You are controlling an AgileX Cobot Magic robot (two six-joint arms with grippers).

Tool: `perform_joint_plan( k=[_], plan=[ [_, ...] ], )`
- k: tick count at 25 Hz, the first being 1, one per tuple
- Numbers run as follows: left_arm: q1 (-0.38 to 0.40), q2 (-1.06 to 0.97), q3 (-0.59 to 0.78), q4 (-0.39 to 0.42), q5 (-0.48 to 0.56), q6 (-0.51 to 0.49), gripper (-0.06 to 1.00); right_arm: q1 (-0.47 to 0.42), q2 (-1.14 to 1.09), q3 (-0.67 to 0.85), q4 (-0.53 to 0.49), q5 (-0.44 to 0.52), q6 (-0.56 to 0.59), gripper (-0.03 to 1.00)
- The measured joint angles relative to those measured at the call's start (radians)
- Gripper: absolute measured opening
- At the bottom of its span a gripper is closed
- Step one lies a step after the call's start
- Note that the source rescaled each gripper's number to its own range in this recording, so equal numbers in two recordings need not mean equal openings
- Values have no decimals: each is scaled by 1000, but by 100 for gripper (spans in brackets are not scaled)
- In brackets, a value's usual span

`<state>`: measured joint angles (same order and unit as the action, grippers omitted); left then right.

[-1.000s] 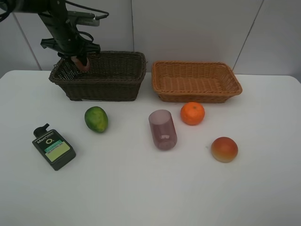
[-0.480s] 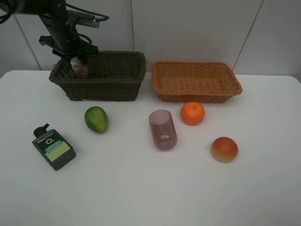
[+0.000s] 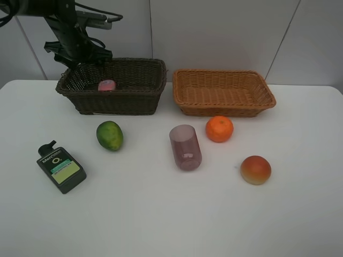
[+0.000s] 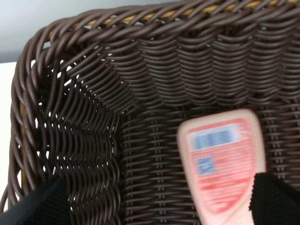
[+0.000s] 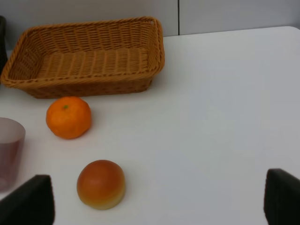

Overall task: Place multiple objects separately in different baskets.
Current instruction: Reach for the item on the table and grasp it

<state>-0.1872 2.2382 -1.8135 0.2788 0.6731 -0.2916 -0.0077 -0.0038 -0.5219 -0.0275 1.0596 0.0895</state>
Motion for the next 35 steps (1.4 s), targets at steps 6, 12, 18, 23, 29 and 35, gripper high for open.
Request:
perform_joint_plan(
  k=[6,12,18,23,29,35],
  plan=[
    [-7,-57,0,-26,92,-3,100,0,0,0,0,0,0,94],
    [-28,-161,0,-57,291,-5,100,0,0,0,1,0,0,94],
    [-31,-268,0,-64,445,50,100,0,0,0,1,0,0,94],
    [-72,-321,20,-88,519,72,100,0,0,0,1,0,0,94],
    [-133,-357,151,-123,520,2,100,0,0,0,1,0,0,94],
    [-179,-363,315,-138,507,-120,100,0,0,0,1,0,0,94]
  ],
)
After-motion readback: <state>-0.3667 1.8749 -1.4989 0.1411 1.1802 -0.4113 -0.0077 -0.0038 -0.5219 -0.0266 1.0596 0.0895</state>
